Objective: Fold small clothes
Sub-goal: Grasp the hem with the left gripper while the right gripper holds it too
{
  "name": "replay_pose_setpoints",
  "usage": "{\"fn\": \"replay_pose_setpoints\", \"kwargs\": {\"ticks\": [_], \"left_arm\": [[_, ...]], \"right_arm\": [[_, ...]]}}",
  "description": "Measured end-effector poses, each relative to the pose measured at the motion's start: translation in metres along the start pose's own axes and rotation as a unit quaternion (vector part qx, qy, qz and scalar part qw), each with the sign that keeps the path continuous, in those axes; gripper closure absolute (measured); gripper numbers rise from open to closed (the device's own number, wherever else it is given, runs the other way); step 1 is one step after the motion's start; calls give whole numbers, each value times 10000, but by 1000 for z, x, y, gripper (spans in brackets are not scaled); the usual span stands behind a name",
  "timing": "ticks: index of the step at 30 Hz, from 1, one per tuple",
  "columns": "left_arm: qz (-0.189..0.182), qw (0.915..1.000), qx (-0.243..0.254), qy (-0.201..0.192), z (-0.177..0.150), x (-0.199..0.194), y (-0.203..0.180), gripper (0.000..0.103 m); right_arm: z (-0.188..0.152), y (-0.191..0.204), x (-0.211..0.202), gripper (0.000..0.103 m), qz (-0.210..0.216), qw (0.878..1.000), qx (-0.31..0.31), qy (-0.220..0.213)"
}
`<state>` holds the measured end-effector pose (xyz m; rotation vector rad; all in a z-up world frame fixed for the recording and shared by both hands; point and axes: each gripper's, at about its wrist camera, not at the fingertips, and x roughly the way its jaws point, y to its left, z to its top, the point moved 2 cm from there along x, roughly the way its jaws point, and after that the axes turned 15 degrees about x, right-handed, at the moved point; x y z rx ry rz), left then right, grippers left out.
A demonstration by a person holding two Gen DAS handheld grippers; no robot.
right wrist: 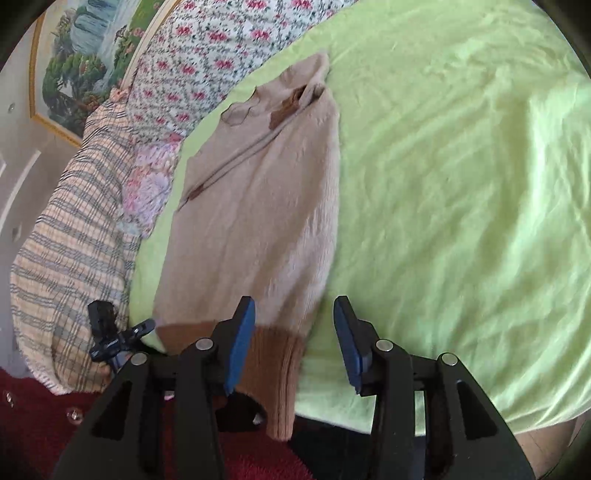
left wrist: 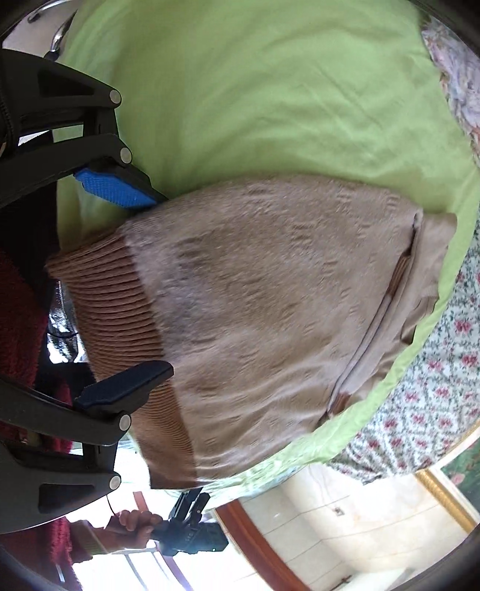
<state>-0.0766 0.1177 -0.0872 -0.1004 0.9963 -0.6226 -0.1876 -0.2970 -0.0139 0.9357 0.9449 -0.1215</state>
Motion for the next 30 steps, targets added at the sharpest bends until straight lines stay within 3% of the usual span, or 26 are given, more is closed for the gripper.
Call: {"fn": "replay_pose_setpoints", "kwargs": {"ticks": [5, 7, 8, 9, 10, 12, 18, 20, 21, 22, 30], "left_arm": [[-265, 9996, 119, 12, 0, 5, -5, 28], [-242, 9996, 124, -18, 3, 6, -5, 44], [-229, 9997, 103, -3, 3, 6, -3, 65], [-219, 9997, 63, 24, 3, 5, 0, 83], [-197, 9998, -12, 42, 2, 4, 5, 87], [-277, 9996, -115, 5, -1, 1, 10, 88], [-442, 9986, -251, 109, -7, 7, 14, 80], [-441, 9988, -176, 99, -6, 7, 11, 82], [-349, 9993, -102, 74, -6, 6, 9, 91], [-244, 9997, -4, 15, -5, 3, 6, 95], [-203, 9972, 108, -717, 20, -40, -8, 97]], "right_arm": [[-14, 7, 25, 57, 377, 9987, -154, 319], [-15, 12, 30, 57, 396, 9985, -252, 298], [-16, 14, 29, 58, 384, 9984, -298, 280], [-16, 15, 28, 66, 335, 9985, -357, 260], [-16, 15, 25, 82, 253, 9986, -415, 223], [-14, 8, 17, 91, 274, 9988, -351, 180], [-11, -1, 25, 91, 225, 9988, -208, 391], [-12, 4, 28, 91, 193, 9986, -321, 384], [-13, 7, 26, 91, 227, 9985, -362, 355], [-13, 9, 24, 93, 308, 9983, -382, 322], [1, 27, -20, 94, 1523, 9874, -194, -387]]}}
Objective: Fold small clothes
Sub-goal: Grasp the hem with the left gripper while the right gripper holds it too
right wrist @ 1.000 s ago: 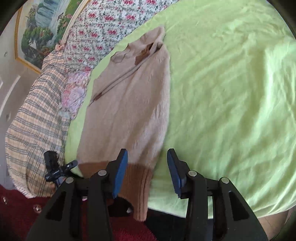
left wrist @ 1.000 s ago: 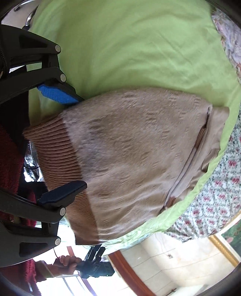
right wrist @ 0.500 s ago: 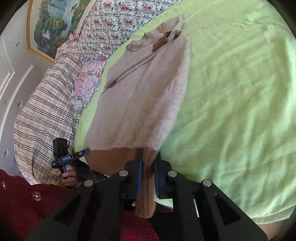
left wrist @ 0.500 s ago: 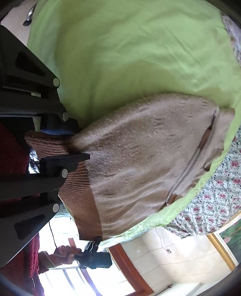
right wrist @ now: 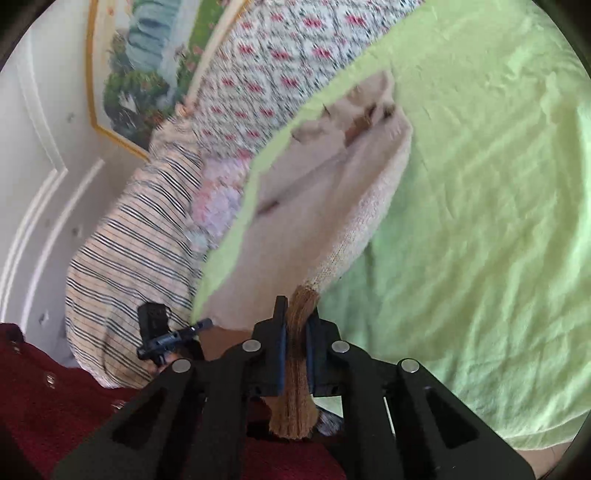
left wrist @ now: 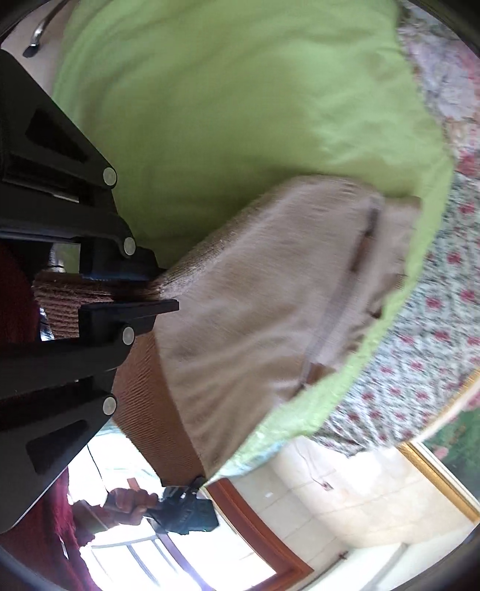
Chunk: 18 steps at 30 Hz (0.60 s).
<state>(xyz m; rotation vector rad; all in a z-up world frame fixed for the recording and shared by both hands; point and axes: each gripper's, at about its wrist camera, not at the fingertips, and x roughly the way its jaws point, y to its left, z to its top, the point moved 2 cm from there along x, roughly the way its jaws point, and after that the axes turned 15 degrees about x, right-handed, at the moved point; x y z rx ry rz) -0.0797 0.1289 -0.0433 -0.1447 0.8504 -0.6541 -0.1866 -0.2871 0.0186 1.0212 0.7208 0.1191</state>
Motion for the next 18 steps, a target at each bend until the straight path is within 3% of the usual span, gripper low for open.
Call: {"fn": "replay_pose_setpoints", "kwargs": {"ticks": [5, 12, 18], "left_arm": [[13, 9984, 89, -566, 43, -21, -1, 97], [311, 9901, 279, -1342, 130, -24, 17, 97], [835, 9868, 295, -1359, 209, 16, 54, 97]], "right_arm": [[21, 29, 7, 94, 218, 9993, -197, -237], [91, 54, 26, 94, 546, 9945, -337, -825], [176, 57, 79, 94, 186, 9938, -146, -1086]]}}
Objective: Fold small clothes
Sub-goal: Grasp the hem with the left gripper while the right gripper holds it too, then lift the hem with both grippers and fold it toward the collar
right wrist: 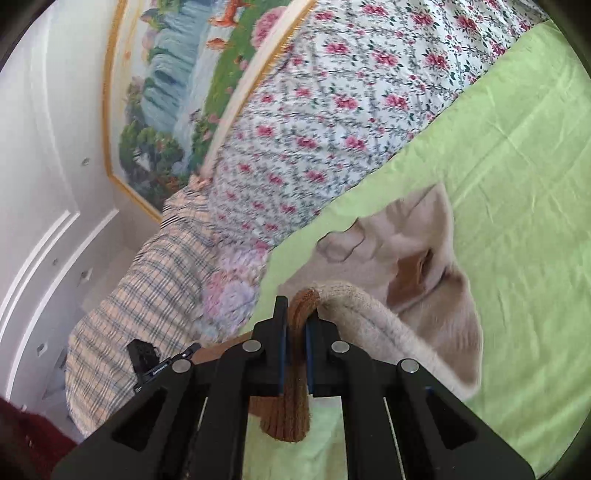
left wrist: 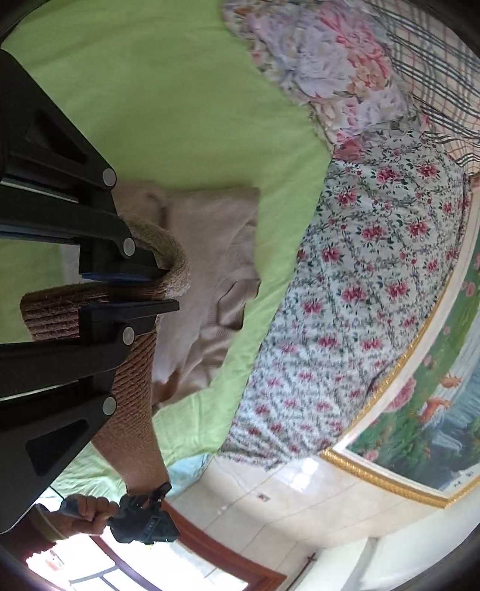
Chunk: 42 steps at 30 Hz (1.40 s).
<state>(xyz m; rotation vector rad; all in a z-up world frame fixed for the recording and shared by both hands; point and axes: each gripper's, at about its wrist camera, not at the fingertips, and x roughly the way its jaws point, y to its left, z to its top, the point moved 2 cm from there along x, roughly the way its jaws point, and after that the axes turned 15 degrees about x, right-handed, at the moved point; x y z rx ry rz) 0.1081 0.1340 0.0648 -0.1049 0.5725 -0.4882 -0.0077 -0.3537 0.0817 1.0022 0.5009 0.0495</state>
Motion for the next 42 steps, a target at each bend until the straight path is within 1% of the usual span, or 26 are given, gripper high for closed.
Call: {"fn": "replay_pose_setpoints", "kwargs": {"ticks": [2, 4, 6, 8, 10, 14, 17, 19, 20, 21, 22, 23, 25, 26, 27, 28, 30, 31, 34, 36, 37, 38, 39, 40, 41, 42], "left_arm": [[143, 9998, -6, 130, 17, 30, 8, 97], [242, 9994, 2, 234, 29, 56, 15, 97], [358, 9987, 6, 360, 37, 83, 22, 97], [370, 9981, -110, 474, 43, 110, 33, 97], [408, 9971, -188, 611, 43, 133, 42, 97], [535, 9937, -290, 942, 39, 179, 61, 96], [561, 9919, -254, 1114, 29, 201, 69, 95], [476, 9903, -348, 1260, 19, 206, 74, 92], [401, 9900, -418, 1288, 14, 202, 75, 89], [348, 9902, -434, 1278, 8, 196, 74, 85], [299, 9908, -412, 1250, 3, 187, 70, 85], [224, 9922, -354, 1175, -2, 175, 62, 85], [46, 9943, -109, 1063, -13, 153, 39, 83], [-71, 9945, 19, 1044, -19, 145, 26, 77], [-227, 9944, 131, 1026, -25, 139, 12, 73], [-360, 9936, 249, 1045, -31, 137, -2, 72], [-601, 9896, 507, 1203, -38, 144, -31, 71], [-709, 9862, 661, 1343, -41, 155, -45, 71], [-662, 9777, 1016, 1712, -43, 186, -67, 71], [-405, 9722, 1240, 1942, -41, 208, -70, 72], [-290, 9695, 1363, 2018, -37, 217, -68, 72], [-227, 9683, 1420, 2043, -33, 222, -66, 73], [-205, 9679, 1448, 2046, -30, 226, -61, 74], [-212, 9680, 1448, 2038, -22, 231, -53, 75], [-183, 9680, 1456, 2035, -16, 235, -47, 78], [-146, 9682, 1464, 2021, -9, 240, -38, 79]], "right_arm": [[21, -1, 24, 94, -204, 9998, -10, -66], [40, -6, 51, 94, -494, 9987, -14, -79], [54, -12, 74, 94, -740, 9972, -47, -96], [64, -19, 92, 94, -1014, 9947, -85, -114], [74, -32, 109, 94, -1275, 9918, -62, -105], [82, -58, 136, 94, -1694, 9855, -56, -42], [79, -70, 152, 92, -1859, 9824, -169, 65], [74, -74, 153, 91, -1934, 9809, -156, 147], [71, -73, 148, 91, -1944, 9807, -149, 148], [67, -70, 142, 88, -1963, 9803, -203, 108], [64, -64, 137, 83, -1982, 9797, -281, 65], [56, -55, 128, 81, -1977, 9793, -425, 33], [36, -33, 115, 76, -1806, 9803, -799, 65], [26, -25, 111, 74, -1728, 9804, -936, 105], [13, -15, 110, 73, -1569, 9809, -1125, 256], [-2, -8, 115, 73, -1413, 9799, -1296, 559], [-31, -1, 138, 73, -1400, 9700, -1572, 1217], [-40, 1, 148, 73, -1422, 9648, -1698, 1417], [-65, 1, 185, 73, -1427, 9451, -1958, 2194], [-69, 0, 201, 73, -1689, 9303, -2240, 2363], [-65, -3, 209, 73, -1832, 9238, -2322, 2433], [-58, -7, 214, 73, -1942, 9220, -2330, 2406], [-49, -11, 217, 73, -2011, 9228, -2305, 2343], [-36, -17, 219, 73, -2120, 9242, -2264, 2229], [-24, -22, 221, 73, -2234, 9247, -2245, 2111], [-11, -27, 222, 73, -2339, 9259, -2208, 1980]]}}
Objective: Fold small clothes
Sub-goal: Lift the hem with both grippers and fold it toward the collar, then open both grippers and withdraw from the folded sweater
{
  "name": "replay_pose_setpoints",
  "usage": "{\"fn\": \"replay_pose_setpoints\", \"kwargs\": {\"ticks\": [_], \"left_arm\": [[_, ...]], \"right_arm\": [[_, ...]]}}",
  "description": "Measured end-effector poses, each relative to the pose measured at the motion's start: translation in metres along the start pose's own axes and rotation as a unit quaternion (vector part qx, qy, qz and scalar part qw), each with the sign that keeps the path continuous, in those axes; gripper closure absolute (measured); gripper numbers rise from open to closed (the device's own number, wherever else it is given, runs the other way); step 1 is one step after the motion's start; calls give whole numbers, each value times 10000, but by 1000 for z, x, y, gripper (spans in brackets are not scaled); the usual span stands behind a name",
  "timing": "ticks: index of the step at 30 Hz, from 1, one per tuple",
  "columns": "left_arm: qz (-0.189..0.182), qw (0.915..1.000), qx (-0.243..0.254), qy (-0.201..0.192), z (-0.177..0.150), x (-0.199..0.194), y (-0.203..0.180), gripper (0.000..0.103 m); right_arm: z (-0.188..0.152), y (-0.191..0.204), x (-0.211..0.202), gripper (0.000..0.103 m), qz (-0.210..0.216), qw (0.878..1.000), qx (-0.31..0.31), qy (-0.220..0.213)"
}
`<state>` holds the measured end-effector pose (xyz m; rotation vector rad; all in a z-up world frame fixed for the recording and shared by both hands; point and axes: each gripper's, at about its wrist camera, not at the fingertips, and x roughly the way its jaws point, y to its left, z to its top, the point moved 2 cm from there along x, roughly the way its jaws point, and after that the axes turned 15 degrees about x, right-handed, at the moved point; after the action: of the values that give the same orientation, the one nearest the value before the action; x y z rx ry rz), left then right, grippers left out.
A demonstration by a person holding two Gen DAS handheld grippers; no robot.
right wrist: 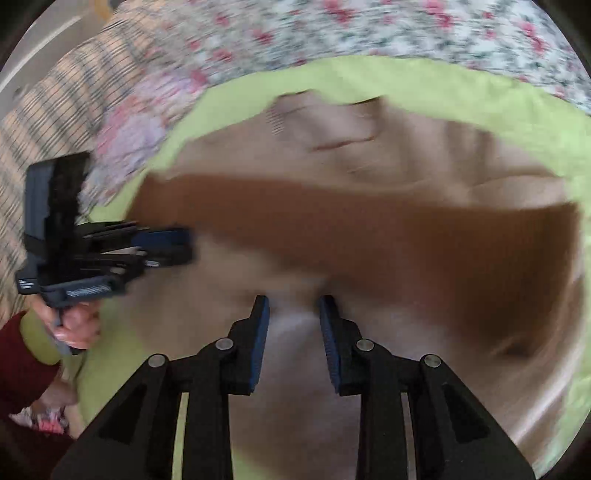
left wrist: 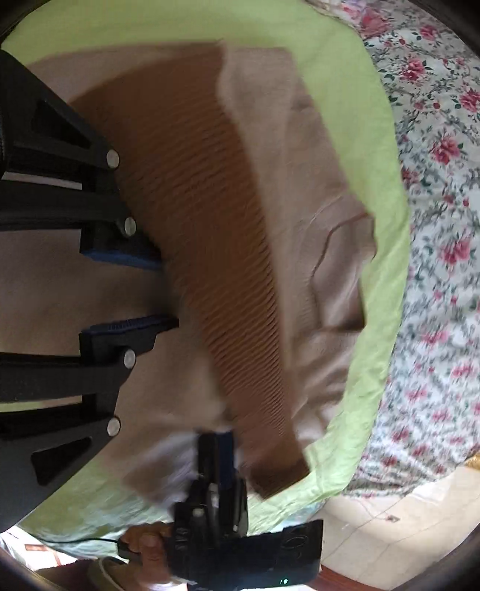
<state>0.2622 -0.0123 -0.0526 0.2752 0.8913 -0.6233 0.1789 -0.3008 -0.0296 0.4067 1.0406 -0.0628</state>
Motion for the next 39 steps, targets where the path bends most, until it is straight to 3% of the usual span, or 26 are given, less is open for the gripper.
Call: {"fn": "replay_pose_setpoints", "kwargs": {"ticks": [4, 6, 8, 11, 14, 18, 24, 29, 39], "left_arm": [[351, 9992, -182, -70, 27, 13, 59, 79], [521, 9971, -556, -60, 37, 20, 93, 80], [422, 9921, -1179, -99, 41, 22, 129, 80], [468, 9831, -1750, -270, 42, 14, 158, 80], [531, 9790, -1940, -321, 41, 6, 165, 80], [583, 9781, -1947, -450, 30, -11, 148, 77], [238, 9789, -1905, -696, -2, -40, 92, 70], [-104, 9771, -1976, -789, -40, -64, 46, 57], [-275, 9670, -2461, -599, -120, -98, -13, 47]], "right_arm": [[42, -52, -2, 73, -399, 9959, 588, -552], [56, -80, -8, 73, -312, 9886, 1244, -791], [64, -103, -19, 73, -217, 9779, 1779, -1074], [66, -115, -33, 73, -185, 9706, 2066, -1219], [62, -112, -42, 73, -169, 9672, 2192, -1270], [55, -100, -48, 73, -96, 9668, 2142, -1388], [30, -74, -49, 72, 202, 9689, 2025, -1410], [-4, -50, -59, 61, 444, 9705, 1960, -1331], [-80, -15, -85, 53, 750, 9707, 1950, -1190]]}}
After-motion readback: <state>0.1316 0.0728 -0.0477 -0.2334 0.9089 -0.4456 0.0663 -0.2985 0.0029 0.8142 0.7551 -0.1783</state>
